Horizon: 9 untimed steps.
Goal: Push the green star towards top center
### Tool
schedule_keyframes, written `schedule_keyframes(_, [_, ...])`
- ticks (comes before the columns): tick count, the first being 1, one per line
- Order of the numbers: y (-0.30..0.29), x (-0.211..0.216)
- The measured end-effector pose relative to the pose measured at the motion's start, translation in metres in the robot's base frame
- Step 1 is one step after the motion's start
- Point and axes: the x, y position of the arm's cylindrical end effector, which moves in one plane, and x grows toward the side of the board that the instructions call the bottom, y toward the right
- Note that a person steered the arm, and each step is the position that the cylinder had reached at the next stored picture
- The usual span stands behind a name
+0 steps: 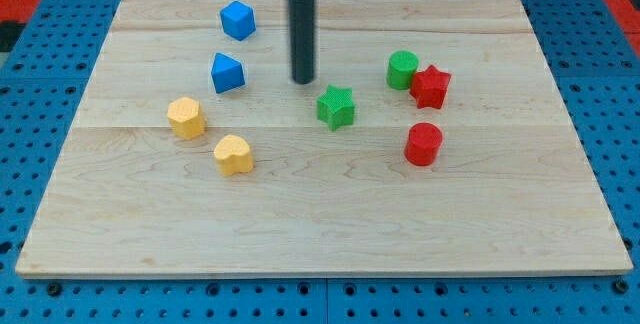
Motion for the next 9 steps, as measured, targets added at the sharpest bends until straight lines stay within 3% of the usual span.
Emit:
schedule_keyframes(1, [-0.033,0.032])
schedule_keyframes(2, [-0.008,0.105])
schedule_keyframes(3, [0.02,0.151])
schedule_keyframes(5, [0.066,0.13])
schedule_keyframes(9, [0.069,0.072])
